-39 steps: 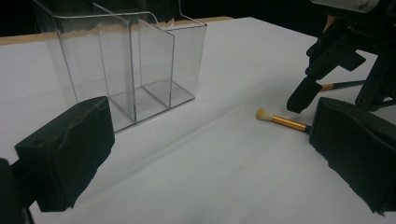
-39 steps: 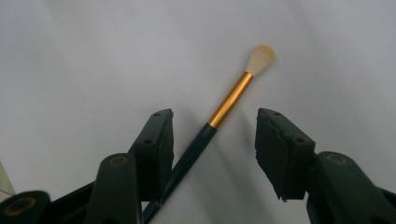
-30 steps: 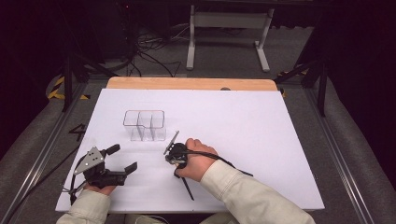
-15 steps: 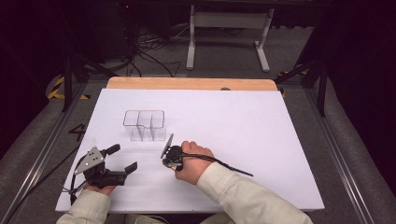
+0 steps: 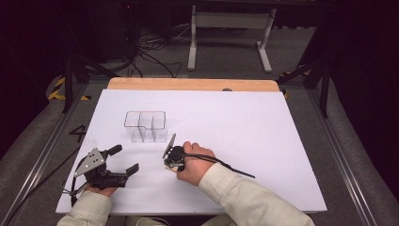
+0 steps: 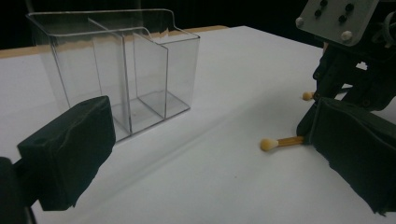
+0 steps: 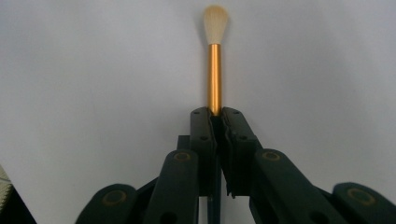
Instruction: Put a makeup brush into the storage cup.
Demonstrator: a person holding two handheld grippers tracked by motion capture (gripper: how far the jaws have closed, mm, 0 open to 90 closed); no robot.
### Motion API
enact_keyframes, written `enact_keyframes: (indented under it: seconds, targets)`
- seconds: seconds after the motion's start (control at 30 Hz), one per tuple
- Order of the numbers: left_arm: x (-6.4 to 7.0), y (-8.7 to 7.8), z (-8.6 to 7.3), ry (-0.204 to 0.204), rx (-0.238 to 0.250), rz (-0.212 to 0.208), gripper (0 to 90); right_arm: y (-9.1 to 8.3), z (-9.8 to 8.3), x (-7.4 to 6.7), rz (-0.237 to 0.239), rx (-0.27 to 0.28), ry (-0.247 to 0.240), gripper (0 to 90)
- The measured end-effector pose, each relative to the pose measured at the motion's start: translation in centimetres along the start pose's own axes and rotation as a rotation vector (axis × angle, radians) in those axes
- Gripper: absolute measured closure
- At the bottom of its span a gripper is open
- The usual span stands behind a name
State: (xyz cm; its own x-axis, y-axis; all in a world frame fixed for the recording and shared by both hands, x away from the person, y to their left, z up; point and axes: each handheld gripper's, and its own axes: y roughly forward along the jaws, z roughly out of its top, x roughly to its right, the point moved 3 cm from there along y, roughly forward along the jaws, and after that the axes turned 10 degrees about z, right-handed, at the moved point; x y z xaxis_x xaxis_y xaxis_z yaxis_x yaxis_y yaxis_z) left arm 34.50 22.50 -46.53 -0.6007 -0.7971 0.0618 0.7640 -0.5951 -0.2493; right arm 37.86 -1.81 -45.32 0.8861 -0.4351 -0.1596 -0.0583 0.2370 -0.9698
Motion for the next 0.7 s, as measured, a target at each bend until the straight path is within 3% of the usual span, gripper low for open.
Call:
enact_keyframes:
  seconds: [0.3, 0.47, 0.7]
  targets:
    - [0.1, 0.2, 0.3, -0.014, -0.001, -0.049, 0.3, -2.1, -0.3, -0.2, 0.024, 0.111, -0.008, 84.2]
    - [0.4, 0.7, 0.6, -0.061, -0.004, -0.100, 2.8, -3.7, -1.0, -0.1, 0.034, 0.210, -0.008, 84.2]
    - [1.3, 1.3, 1.2, -0.035, -0.015, -0.130, 3.2, -5.8, -2.7, -0.1, 0.035, 0.355, -0.014, 84.2]
